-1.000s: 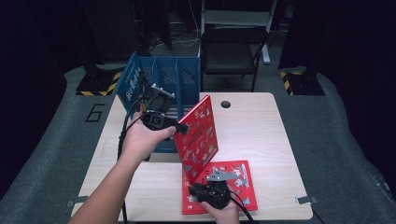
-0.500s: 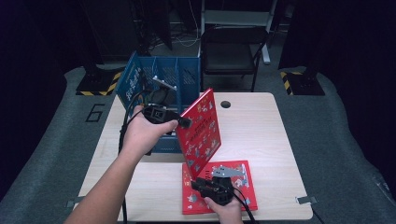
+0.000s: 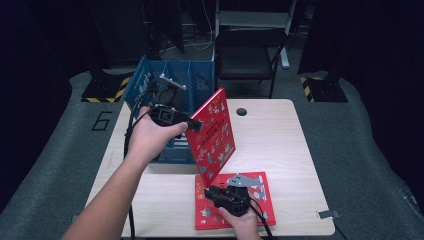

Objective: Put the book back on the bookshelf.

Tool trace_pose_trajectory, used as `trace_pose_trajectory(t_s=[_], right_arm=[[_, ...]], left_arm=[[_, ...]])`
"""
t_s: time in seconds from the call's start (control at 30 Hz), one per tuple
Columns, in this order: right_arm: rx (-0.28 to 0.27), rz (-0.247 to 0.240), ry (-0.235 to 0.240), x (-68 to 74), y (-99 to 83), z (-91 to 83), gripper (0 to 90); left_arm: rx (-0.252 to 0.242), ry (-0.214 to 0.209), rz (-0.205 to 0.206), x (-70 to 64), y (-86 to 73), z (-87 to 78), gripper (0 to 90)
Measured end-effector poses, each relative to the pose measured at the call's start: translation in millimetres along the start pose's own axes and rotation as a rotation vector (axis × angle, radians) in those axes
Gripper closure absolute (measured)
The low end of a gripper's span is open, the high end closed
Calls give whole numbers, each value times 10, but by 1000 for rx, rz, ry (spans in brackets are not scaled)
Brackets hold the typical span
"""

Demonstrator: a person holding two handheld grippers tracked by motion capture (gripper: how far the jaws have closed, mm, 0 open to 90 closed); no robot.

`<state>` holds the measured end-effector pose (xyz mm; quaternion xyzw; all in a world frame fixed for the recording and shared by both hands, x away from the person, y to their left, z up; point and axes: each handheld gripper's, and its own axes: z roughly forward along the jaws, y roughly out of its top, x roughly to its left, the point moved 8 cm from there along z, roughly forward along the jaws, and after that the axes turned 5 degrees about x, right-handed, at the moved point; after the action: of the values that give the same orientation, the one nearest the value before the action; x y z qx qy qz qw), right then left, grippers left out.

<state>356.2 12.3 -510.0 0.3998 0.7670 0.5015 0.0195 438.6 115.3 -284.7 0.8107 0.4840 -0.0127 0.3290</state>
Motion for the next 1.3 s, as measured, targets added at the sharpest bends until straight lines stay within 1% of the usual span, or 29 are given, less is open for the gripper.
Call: trace_pose_trajectory(t_s=[0.13, 0.17, 0.27, 0.3, 0.37, 0.4, 0.43, 0.47, 0.5, 0.57, 0.6, 0.63, 0.67, 0.77, 0.8, 0.87, 0.93, 0.97, 1.0, 1.03, 1.17, 1.27, 1.3], right_arm=[[-7, -12, -9, -23, 24, -3, 693], [-12, 7, 2, -10, 41, -3, 693], [-14, 6, -4, -27, 66, -2, 691], [-15, 21, -4, -25, 75, -3, 691], [-23, 11, -4, -37, 99, -3, 691], [-24, 15, -4, -35, 105, -5, 691], [-27, -6, -16, -57, 115, -8, 691], [-30, -5, -15, -54, 125, -9, 691], [-39, 7, -3, -35, 150, -12, 689], [-39, -7, -15, -49, 168, -8, 687], [-38, -6, -13, -44, 175, -7, 687], [-41, -13, -14, -43, 193, -1, 686], [-41, -12, -12, -39, 201, 2, 685], [-47, 0, -3, -14, 239, 11, 684], [-42, -18, -13, -31, 243, 14, 684], [-48, -22, -15, -32, 259, 16, 684], [-49, -19, -13, -22, 275, 19, 684], [-59, 3, 0, 6, 297, 23, 684], [-57, 2, 0, 9, 302, 23, 684], [-61, -10, -17, -8, 316, 29, 684], [-66, -10, -12, 1, 361, 44, 683], [-65, -1, -5, 4, 396, 55, 681], [-67, -1, -7, 2, 411, 60, 681]], left_arm=[[-5, -7, 4, 11, 20, -29, 769], [-5, -7, 7, 13, 24, -34, 769], [-4, -3, 2, 14, 35, -53, 770], [-3, 0, 3, 18, 38, -60, 771], [-4, 0, 1, 21, 49, -79, 771], [-8, -1, 2, 23, 57, -92, 772], [-9, 2, 0, 24, 62, -103, 772], [-8, 0, 0, 23, 68, -125, 772], [-12, 3, 1, 27, 76, -137, 772], [-14, 7, 0, 29, 83, -153, 772], [-15, 6, 3, 30, 89, -169, 772], [-15, 8, -2, 31, 90, -177, 773], [-19, 11, 4, 41, 98, -189, 772], [-23, 9, -6, 59, 107, -216, 772], [-24, 9, -11, 64, 109, -223, 772], [-25, 5, -13, 78, 114, -242, 772], [-32, 8, -14, 94, 124, -262, 772], [-30, 9, -16, 97, 124, -271, 772], [-34, 10, -19, 103, 130, -282, 772], [-35, 10, -20, 106, 133, -292, 772], [-43, 15, -30, 132, 150, -331, 773], [-35, 14, -34, 145, 156, -367, 773], [-44, 20, -39, 148, 164, -372, 773]])
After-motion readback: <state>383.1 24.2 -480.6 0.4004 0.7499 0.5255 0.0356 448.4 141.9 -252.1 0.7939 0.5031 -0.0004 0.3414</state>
